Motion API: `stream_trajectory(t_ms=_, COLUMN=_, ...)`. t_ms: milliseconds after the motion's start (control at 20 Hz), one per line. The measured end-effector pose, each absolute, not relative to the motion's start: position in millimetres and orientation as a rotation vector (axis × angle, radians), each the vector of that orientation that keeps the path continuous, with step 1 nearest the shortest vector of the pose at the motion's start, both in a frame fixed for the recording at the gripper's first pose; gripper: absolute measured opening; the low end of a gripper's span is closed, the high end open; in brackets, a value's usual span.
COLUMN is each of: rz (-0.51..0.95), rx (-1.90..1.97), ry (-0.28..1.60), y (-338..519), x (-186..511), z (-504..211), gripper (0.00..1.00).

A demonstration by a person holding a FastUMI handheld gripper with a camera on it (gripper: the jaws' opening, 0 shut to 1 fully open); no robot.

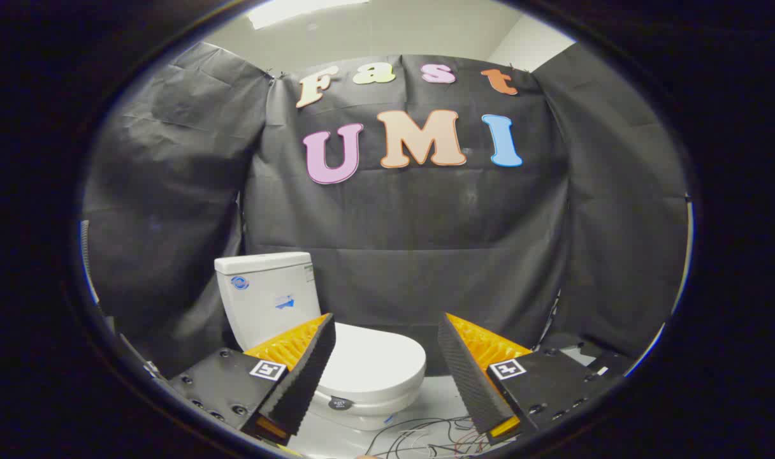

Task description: Open the toilet lid.

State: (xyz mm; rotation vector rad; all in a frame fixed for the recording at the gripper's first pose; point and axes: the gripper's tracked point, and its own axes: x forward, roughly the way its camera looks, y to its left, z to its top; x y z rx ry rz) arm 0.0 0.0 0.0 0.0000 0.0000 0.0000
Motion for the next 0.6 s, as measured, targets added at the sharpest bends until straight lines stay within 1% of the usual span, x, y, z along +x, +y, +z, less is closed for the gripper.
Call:
stream_trajectory(t_ms=150, rz=0.003, rx=0.000, ry=0.005, y=2.2, x=29.4, z=1.8, gripper=0.99)
stream_trajectory(t_ms=350, rz=0.018, rx=0.000, ry=0.017, y=6.3, x=49.7, z=-2.6, gripper=0.98)
stream_trajectory(t_ms=450, rz=0.044, rx=0.001, ry=0.024, y=14.0, x=62.8, z=-4.8, gripper=0.98)
stream_trajectory(t_ms=600, rz=0.086, rx=0.060, ry=-0.013, y=31.2, x=86.8, z=-2.7, gripper=0.98)
